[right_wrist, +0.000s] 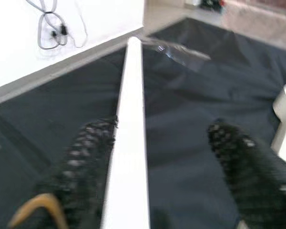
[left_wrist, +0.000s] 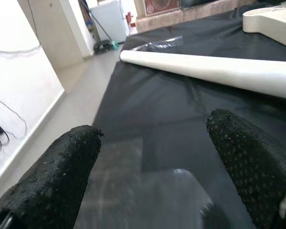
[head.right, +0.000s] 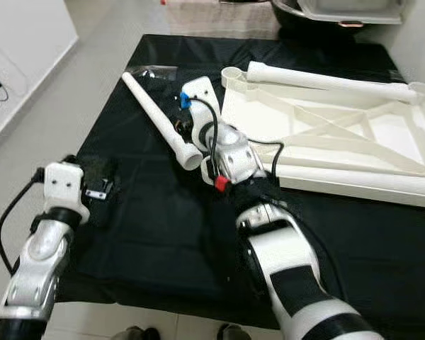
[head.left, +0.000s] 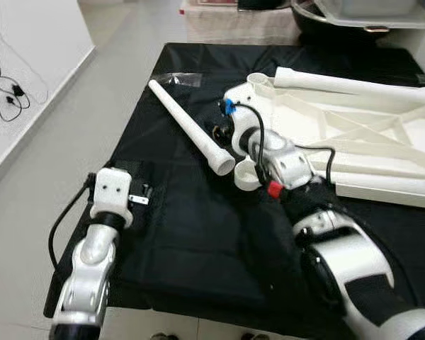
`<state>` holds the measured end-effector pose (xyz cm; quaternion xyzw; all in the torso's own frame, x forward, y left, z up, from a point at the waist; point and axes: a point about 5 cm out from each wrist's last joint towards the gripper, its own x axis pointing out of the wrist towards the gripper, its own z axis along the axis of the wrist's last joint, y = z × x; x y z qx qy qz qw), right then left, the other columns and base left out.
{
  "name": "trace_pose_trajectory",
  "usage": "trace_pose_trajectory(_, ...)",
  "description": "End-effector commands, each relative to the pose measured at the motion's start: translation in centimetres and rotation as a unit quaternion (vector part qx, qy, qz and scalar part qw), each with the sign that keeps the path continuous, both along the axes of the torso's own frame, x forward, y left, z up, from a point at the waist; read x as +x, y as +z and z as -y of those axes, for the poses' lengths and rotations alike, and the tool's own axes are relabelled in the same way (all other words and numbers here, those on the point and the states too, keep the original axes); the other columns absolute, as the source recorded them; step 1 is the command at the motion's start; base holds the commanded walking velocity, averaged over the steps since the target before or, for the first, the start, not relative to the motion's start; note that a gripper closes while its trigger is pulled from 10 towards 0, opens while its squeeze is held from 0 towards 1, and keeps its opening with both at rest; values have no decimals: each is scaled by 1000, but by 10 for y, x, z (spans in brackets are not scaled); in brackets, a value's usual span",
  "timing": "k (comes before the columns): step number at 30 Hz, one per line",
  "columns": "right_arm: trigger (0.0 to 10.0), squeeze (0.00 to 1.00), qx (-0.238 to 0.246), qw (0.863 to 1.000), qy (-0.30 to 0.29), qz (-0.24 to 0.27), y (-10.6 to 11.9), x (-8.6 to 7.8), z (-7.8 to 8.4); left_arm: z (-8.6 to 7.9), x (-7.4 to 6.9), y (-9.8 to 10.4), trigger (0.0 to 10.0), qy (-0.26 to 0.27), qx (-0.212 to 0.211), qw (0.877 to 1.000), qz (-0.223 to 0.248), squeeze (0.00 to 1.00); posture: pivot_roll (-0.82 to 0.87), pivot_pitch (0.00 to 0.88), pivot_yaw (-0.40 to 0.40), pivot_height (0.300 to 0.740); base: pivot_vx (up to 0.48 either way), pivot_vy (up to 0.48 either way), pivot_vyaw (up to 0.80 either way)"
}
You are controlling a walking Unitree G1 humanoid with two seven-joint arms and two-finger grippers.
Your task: Building children table
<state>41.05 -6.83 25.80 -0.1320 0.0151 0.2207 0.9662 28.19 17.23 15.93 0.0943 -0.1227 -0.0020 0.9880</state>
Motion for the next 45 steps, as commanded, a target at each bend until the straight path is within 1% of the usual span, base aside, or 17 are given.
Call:
trace_pose_trajectory(1, 10000, 0, -23, 999, 28, -3, 0, -1, -15, 3, -7, -1, 10000, 1, 3, 1000, -14, 0, 51, 141, -40, 740, 0, 0, 0)
trace_pose_trajectory(5, 10000, 0, -43, 997, 64, -25, 5, -3, -36, 10, -18, 2, 10000, 1, -10, 999, -30, 0, 53, 158, -56, 740, 0, 0, 0)
trace_pose_trajectory(6, 10000, 0, -43, 997, 64, -25, 5, -3, -36, 10, -18, 2, 10000, 1, -10, 999, -30, 0, 53, 158, -56, 740, 0, 0, 0)
trace_pose_trajectory(8, 10000, 0, -69, 994, 77, -45, 0, -4, -47, 14, -25, 3, 10000, -2, -13, 999, -37, 0, 51, 165, -66, 740, 0, 0, 0)
trace_pose_trajectory(10, 10000, 0, -77, 993, 74, -49, -2, -4, -49, 15, -26, 3, 10000, -3, -13, 999, -38, 0, 53, 170, -69, 740, 0, 0, 0)
trace_pose_trajectory(12, 10000, 0, -93, 990, 70, -76, -10, -5, -51, 15, -30, 4, 10000, -3, -16, 999, -43, 0, 53, 178, -73, 740, 0, 0, 0)
trace_pose_trajectory(16, 10000, 0, -101, 990, 55, -83, -13, -5, -51, 19, -35, 4, 10000, -9, -11, 999, -47, 0, 46, 189, -75, 740, 0, 0, 0)
trace_pose_trajectory(17, 10000, 0, -102, 991, 28, -79, -11, -3, -49, 23, -39, 5, 10000, -13, -18, 999, -49, 0, 38, 202, -85, 740, 0, 0, 0)
trace_pose_trajectory(22, 10000, 0, -100, 992, -1, -76, -7, 1, -43, 28, -43, 7, 10000, -17, -19, 998, -55, 0, 36, 210, -89, 740, 0, 0, 0)
trace_pose_trajectory(25, 10000, 0, -121, 990, -10, -72, -9, 2, -39, 30, -45, 9, 10000, -13, -23, 998, -56, 0, 34, 220, -92, 740, 0, 0, 0)
trace_pose_trajectory(29, 10000, 0, -130, 984, 11, -123, -24, -2, -39, 33, -50, 9, 10000, -12, -27, 998, -63, 0, 28, 243, -103, 740, 0, 0, 0)
trace_pose_trajectory(33, 10000, 0, -148, 977, 22, -151, -38, -5, -39, 35, -54, 9, 10000, -9, -29, 997, -70, 0, 16, 256, -111, 740, 0, 0, 0)
trace_pose_trajectory(35, 10000, 0, -148, 977, 22, -151, -38, -5, -39, 35, -54, 9, 10000, -9, -29, 997, -70, 0, 16, 256, -111, 740, 0, 0, 0)
trace_pose_trajectory(37, 10000, 0, -184, 966, 30, -178, -58, -10, -37, 36, -57, 9, 10000, 0, -36, 997, -75, 0, 13, 269, -123, 740, 0, 0, 0)
trace_pose_trajectory(41, 10000, 0, -196, 962, 36, -185, -63, -12, -36, 36, -58, 9, 10000, 2, -38, 996, -76, 0, 9, 273, -123, 740, 0, 0, 0)
trace_pose_trajectory(42, 10000, 0, -216, 955, 61, -194, -68, -15, -40, 36, -58, 9, 10000, 2, -38, 996, -75, 0, 9, 274, -128, 740, 0, 0, 0)
trace_pose_trajectory(45, 10000, 0, -225, 949, 85, -205, -71, -18, -44, 35, -58, 10, 10000, 5, -39, 997, -72, 0, 9, 274, -128, 740, 0, 0, 0)
